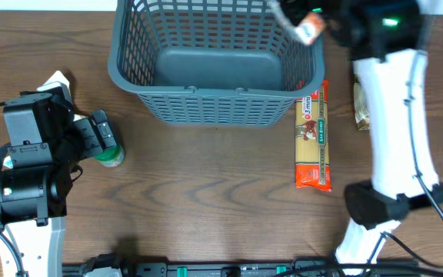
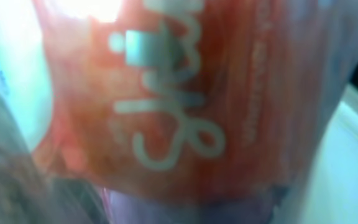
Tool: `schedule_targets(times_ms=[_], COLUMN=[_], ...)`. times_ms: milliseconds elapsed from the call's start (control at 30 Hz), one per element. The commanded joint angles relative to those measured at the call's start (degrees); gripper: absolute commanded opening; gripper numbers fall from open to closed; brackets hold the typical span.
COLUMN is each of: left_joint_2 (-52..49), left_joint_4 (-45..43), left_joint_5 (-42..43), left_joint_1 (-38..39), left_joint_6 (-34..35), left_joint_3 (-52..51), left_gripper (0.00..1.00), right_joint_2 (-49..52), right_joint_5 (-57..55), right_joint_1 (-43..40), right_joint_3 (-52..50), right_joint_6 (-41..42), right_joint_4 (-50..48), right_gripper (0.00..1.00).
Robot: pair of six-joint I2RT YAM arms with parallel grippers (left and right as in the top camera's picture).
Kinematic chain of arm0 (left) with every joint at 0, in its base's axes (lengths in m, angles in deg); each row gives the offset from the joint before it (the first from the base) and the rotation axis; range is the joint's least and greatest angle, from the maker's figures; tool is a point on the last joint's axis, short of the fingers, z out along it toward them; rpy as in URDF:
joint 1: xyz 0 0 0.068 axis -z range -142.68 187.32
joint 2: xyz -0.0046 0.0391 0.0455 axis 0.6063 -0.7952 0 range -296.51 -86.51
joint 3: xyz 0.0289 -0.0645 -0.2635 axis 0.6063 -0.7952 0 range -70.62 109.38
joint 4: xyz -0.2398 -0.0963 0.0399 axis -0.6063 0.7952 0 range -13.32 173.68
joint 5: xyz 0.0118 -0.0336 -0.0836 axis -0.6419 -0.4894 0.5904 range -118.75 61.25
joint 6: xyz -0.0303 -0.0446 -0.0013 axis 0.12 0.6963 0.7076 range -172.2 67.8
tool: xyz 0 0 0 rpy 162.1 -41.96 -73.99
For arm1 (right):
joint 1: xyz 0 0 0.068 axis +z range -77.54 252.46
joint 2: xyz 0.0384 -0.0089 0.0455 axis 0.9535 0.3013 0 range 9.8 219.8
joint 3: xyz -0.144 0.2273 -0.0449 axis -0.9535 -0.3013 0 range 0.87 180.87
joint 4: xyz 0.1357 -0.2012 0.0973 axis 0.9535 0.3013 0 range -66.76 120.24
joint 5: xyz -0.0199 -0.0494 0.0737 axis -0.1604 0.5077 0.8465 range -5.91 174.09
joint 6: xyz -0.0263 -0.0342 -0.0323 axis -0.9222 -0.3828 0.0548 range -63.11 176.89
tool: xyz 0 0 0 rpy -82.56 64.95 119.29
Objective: Pack container
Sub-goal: 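Lift the tissue pack with the right gripper and drop it into the basket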
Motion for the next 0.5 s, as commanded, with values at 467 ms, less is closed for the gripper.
schedule_targets(times_ms=[467], left_joint_2=[-0.2], left_joint_4=[1.6], left_joint_5=[-0.2], left_joint_1=[-0.2], left_joint_6=[-0.3], left_joint_3=[0.9], left_gripper=[0.98], right_joint_2=[21.2], right_joint_5=[-0.6], right_joint_1=[7.1], right_joint_3=[1.3], right_joint_6=[-15.5], right_joint_4=[10.0], right_gripper=[0.03])
